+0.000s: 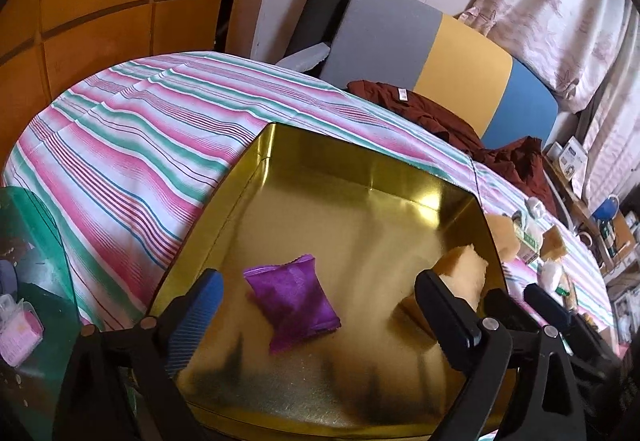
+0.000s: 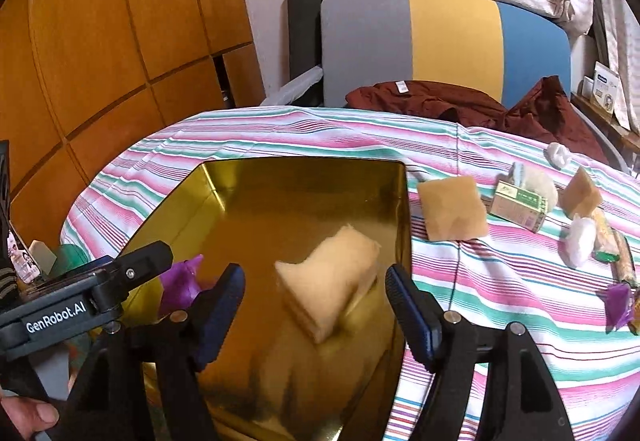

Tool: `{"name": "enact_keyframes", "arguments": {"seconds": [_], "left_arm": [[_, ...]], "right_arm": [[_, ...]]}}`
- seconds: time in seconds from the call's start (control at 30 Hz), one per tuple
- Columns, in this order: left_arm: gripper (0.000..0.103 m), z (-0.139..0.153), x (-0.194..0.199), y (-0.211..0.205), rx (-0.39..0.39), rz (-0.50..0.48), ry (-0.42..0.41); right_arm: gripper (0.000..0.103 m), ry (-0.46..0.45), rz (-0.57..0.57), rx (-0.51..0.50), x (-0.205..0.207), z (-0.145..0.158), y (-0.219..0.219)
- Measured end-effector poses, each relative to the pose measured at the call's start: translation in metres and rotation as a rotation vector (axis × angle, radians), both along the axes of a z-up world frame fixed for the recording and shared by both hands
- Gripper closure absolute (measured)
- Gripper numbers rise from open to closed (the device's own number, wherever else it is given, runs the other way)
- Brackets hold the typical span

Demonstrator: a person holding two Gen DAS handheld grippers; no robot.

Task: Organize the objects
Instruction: 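Lower the purple packet and yellow sponge into the gold tray and release both, then grasp the yellow knitted pouch with the right gripper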

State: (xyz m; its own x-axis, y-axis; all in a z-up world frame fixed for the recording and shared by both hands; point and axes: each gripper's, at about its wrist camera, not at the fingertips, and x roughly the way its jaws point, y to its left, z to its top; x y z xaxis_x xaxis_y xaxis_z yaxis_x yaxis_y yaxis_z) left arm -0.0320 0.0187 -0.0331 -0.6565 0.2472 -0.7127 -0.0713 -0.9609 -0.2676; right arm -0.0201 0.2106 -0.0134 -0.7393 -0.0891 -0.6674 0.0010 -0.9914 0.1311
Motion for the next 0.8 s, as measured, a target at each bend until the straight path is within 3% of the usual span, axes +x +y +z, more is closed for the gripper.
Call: {"name": "enact_keyframes", "arguments": {"seconds": [0.4,0.8], "left_arm": [[0.006,0.001,0.006,0.021,-0.046,-0.067,0.021],[0.004,0.0,0.021,0.052,-0.062,-0.178,0.023]], "right_arm": [[0.029,0.045,-0.059,0.033,0.021,0.017,0.027],[0.029,0.037,-0.206,0.043,0.053,0.014,0.094]]}}
